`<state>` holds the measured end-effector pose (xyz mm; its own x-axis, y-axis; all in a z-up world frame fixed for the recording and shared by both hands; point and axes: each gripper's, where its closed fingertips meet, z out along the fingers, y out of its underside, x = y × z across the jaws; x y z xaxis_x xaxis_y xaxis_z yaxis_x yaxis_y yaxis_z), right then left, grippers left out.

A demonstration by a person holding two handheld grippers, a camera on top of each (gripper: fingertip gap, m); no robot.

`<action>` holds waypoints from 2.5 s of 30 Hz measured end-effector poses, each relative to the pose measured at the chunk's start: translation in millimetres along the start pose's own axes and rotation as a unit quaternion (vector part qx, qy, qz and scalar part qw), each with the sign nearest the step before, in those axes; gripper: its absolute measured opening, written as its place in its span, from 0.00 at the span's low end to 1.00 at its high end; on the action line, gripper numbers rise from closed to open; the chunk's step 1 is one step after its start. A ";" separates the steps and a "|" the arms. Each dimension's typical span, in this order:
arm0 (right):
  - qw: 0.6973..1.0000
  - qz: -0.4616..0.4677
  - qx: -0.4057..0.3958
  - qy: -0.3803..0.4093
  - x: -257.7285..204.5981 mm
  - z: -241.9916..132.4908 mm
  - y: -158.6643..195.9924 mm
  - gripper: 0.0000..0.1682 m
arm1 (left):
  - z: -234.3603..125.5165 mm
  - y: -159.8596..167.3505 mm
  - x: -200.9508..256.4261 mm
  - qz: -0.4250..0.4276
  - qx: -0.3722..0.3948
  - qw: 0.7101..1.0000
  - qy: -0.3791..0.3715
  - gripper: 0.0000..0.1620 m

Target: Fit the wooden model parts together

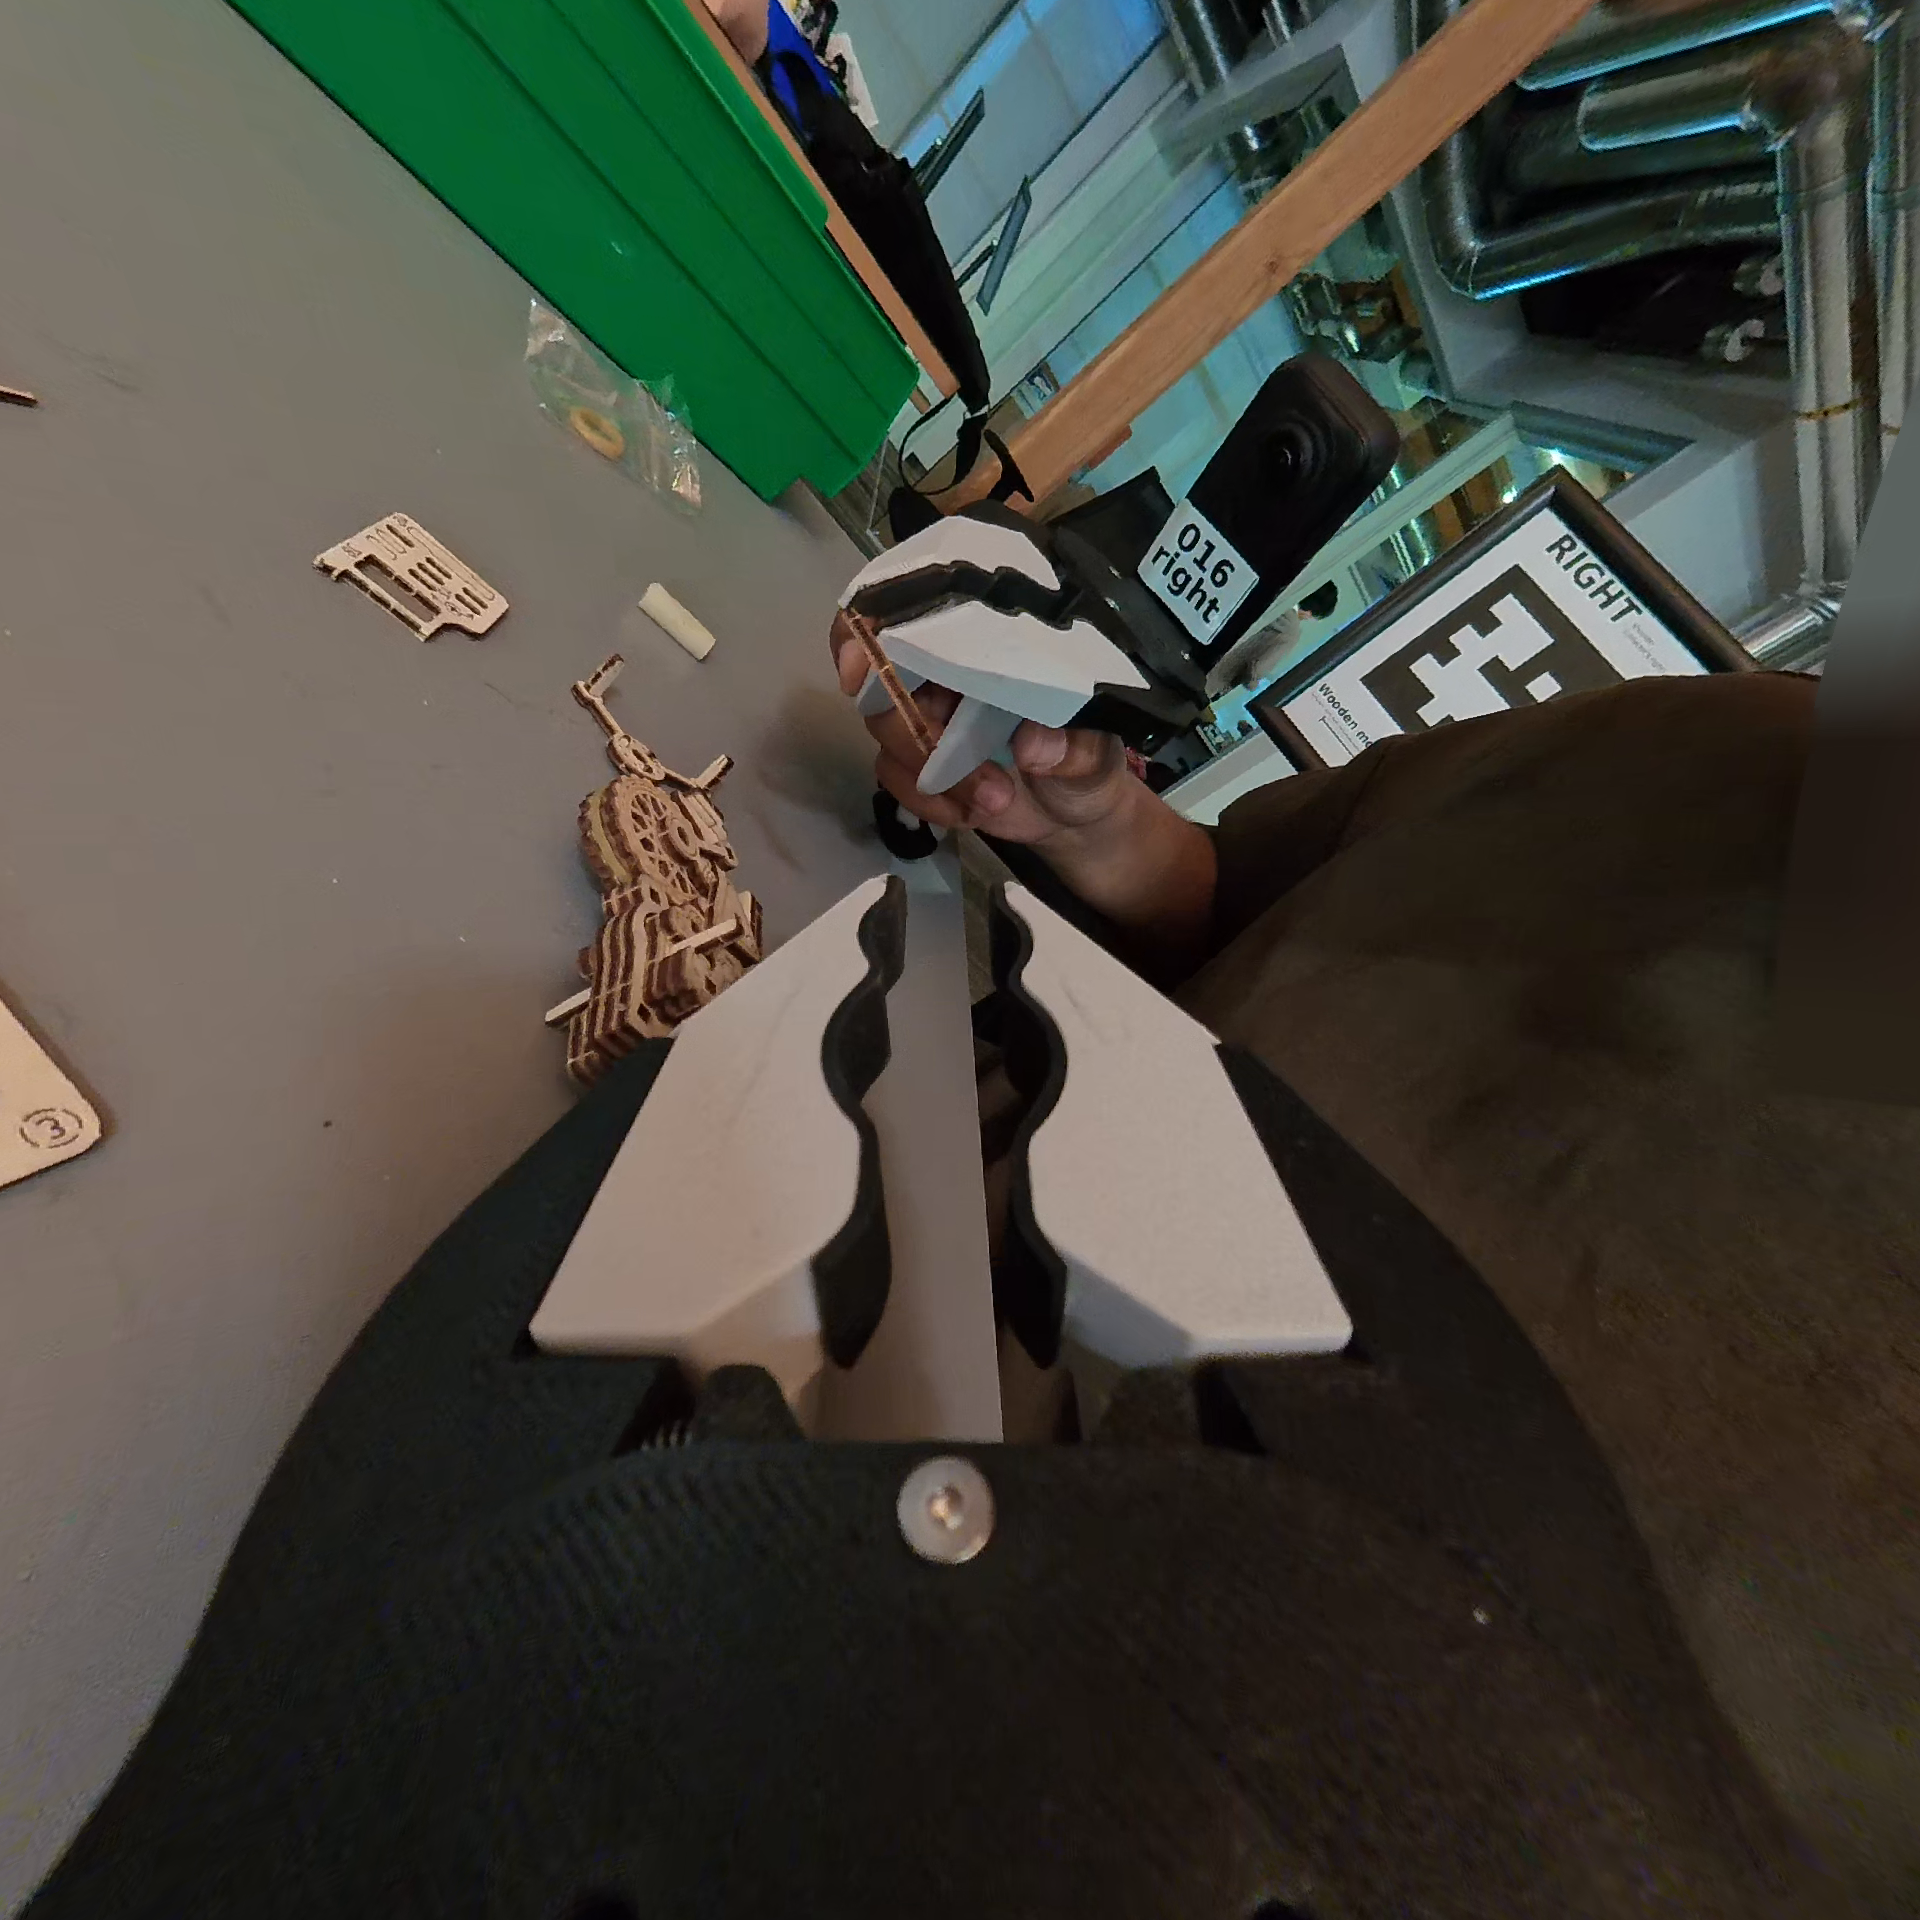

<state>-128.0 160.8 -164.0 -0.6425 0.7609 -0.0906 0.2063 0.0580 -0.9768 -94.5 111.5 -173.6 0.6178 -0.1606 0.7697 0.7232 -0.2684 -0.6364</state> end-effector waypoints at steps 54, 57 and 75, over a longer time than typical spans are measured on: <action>1.000 -0.026 0.002 0.013 -0.1 -0.5 -0.8 0.03 | -3.3 -7.1 -4.6 0.007 0.020 1.000 -0.018 0.07; 0.996 -0.085 -0.003 0.024 -6.4 1.3 0.4 0.03 | -5.3 -9.6 -8.2 0.007 0.027 0.999 -0.029 0.07; 0.991 -0.131 0.014 0.019 -24.3 4.5 -5.9 0.03 | 2.3 -7.7 -2.2 -0.001 0.028 0.999 -0.017 0.10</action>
<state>-116.9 139.1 -156.9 -0.6427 0.7462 0.1738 0.0152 0.2392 -0.9708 -100.7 116.1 -170.5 0.6257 -0.1284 0.7695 0.7401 -0.2140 -0.6375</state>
